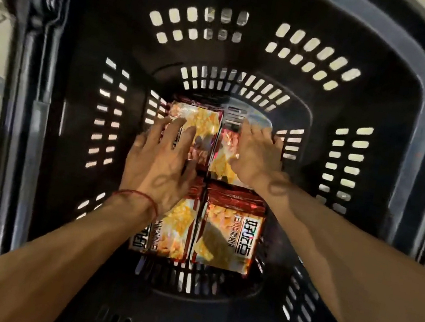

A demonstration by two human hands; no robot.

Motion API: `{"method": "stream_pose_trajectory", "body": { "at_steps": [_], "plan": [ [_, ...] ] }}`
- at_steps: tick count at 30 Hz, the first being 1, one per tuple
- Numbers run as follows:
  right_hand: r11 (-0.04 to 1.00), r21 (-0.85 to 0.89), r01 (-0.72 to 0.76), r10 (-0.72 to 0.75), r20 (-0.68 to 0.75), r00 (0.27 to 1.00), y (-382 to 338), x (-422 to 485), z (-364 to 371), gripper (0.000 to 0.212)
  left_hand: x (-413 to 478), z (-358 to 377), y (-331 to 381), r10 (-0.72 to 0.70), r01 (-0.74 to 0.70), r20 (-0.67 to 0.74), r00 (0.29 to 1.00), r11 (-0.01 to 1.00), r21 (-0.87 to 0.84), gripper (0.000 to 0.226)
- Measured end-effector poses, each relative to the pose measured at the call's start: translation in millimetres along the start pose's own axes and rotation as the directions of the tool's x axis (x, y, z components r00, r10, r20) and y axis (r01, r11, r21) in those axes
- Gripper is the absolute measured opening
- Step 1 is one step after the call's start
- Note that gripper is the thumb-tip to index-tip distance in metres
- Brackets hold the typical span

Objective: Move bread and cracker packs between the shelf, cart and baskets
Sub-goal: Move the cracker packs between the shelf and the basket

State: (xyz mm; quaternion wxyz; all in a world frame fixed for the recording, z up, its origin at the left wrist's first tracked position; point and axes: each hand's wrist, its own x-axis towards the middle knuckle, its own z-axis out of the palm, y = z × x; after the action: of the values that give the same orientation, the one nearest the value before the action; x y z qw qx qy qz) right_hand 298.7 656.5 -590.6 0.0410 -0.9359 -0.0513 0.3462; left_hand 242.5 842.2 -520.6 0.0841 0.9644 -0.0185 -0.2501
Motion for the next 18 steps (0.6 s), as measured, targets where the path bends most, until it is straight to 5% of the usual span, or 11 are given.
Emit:
{"method": "stream_pose_trajectory", "body": {
  "at_steps": [4,11,18],
  "plan": [
    [0.997,-0.062,0.042,-0.043,-0.026,0.999,0.4,-1.1,0.7,0.051,-0.6,-6.5,-0.2,-0.026,0.026,0.035,0.999,1.0,0.007,0.059],
    [0.983,0.172,-0.058,0.081,-0.127,0.989,3.9,-24.5,-17.3,0.048,7.7,-13.8,4.8,-0.066,0.069,0.063,0.996,0.997,-0.046,0.061],
    [0.846,0.494,-0.201,0.291,-0.113,0.95,-5.9,-66.4,-40.5,0.063,29.6,-14.4,6.7,-0.224,0.254,0.147,0.963,0.937,-0.24,0.066]
  ]
}}
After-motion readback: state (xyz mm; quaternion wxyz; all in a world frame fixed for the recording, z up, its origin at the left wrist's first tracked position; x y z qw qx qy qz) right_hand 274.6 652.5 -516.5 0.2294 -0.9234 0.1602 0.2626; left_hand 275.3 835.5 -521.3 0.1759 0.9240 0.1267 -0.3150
